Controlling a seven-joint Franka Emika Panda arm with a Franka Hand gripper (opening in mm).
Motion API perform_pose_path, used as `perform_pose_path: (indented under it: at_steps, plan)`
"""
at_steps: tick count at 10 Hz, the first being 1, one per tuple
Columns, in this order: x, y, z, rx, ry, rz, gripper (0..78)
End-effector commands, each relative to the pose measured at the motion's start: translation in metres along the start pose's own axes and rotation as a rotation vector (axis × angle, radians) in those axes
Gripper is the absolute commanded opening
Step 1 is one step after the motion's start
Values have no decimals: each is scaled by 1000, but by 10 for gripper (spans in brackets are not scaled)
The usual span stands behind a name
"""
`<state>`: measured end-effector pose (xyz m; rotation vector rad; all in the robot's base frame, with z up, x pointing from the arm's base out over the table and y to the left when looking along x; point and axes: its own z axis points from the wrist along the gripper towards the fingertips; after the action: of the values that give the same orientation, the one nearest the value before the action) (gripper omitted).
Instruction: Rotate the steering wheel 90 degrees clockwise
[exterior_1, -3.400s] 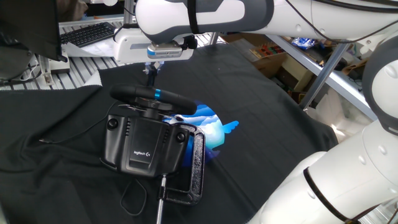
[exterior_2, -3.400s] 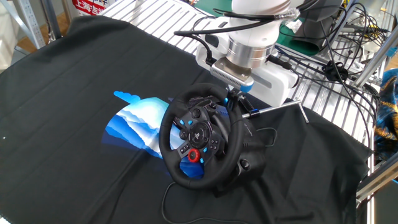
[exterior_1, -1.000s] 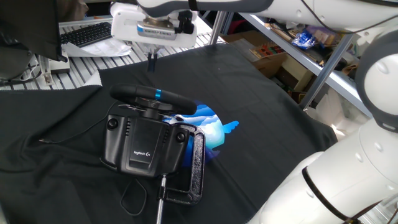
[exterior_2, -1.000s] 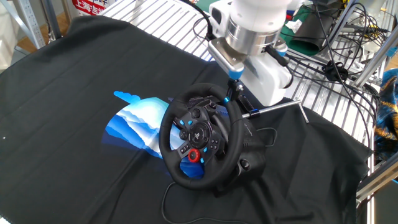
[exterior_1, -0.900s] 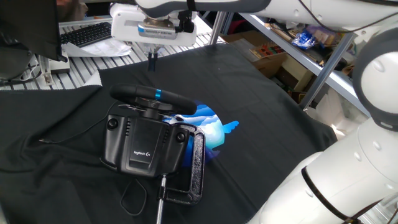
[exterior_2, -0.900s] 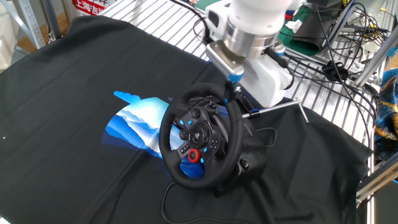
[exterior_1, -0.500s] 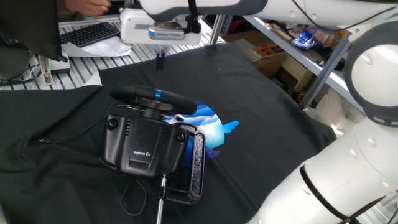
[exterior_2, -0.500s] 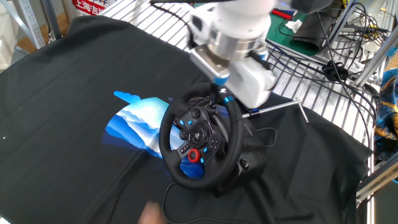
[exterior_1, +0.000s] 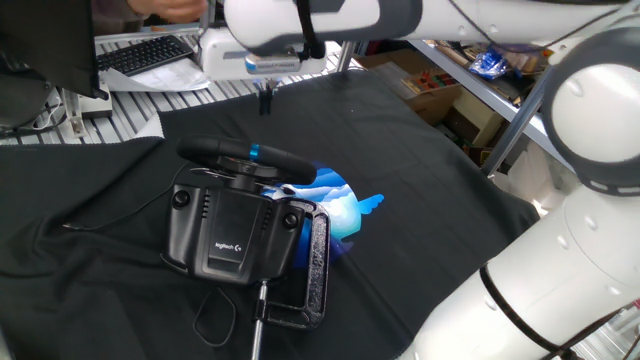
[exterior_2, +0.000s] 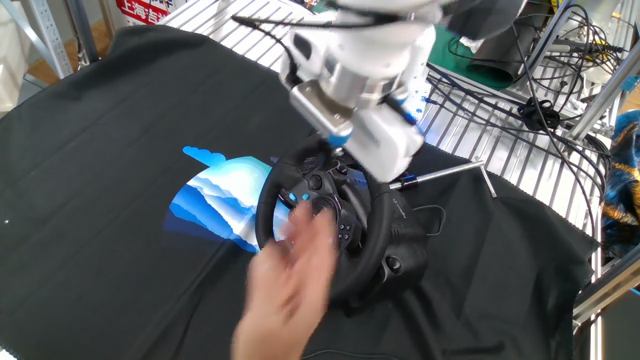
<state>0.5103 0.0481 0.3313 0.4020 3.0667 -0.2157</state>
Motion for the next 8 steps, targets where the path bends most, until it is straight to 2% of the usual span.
perform_pose_path:
  at_steps: [1, 3, 4, 5, 6, 8]
  plan:
    - [-13, -19, 40, 29, -76, -68, 11]
    - [-12, -20, 44, 7, -121, -93, 11]
    - [-12, -20, 44, 6, -119, -100, 11]
    - [-11, -21, 48, 20, -122, -121, 11]
    - [-10, -22, 53, 19, -128, -124, 11]
    - [-8, -24, 61, 33, -159, -136, 11]
